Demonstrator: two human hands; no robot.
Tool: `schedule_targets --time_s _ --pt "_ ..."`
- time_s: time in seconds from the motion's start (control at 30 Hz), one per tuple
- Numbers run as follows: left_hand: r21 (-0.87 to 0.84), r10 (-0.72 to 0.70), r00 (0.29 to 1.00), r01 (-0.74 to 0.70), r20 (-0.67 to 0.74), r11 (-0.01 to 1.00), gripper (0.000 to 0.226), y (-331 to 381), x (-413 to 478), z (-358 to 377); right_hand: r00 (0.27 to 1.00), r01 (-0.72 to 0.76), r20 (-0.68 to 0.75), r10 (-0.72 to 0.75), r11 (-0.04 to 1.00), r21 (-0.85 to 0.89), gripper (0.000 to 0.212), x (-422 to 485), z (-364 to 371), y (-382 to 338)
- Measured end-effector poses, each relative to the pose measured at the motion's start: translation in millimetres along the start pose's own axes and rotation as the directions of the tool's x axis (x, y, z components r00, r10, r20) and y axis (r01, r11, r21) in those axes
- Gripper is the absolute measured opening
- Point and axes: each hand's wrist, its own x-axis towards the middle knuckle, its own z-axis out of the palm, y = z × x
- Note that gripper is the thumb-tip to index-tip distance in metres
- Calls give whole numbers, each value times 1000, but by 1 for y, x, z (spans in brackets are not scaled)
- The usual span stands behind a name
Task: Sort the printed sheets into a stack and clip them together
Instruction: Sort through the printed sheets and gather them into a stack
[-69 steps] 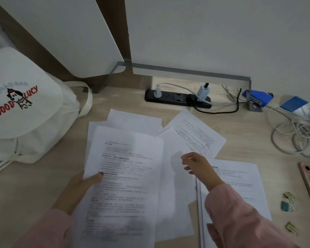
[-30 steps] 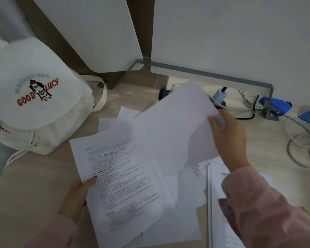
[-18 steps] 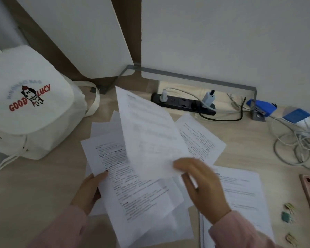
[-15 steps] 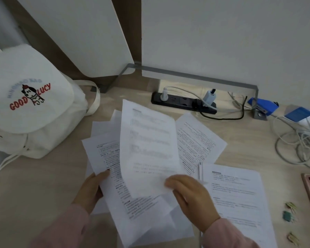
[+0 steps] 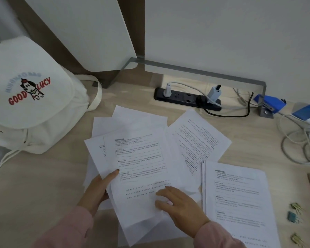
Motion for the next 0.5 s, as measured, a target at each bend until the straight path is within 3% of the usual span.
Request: schedule_targets --time_s 0.17,0.27,0.33,0.4,0.5 --pt "35 -14 999 16 -42 999 37 -8 4 1 991 10 135 -20 997 74 31 0 -7 -3" --pt "65 13 994 -6 -105 998 40 -9 5 -5 961 -272 147 236 907 321 47 7 -16 -3" --pt "77 43 988 -32 -146 997 40 -9 6 -11 862 -500 136 489 770 397 47 13 -17 8" --pt "103 79 980 -61 -183 993 41 -9 6 -17 695 -697 167 699 599 395 40 19 -17 24" --pt "144 121 961 -86 -250 986 41 -9 3 -27 447 -860 318 836 303 412 36 25 -15 40"
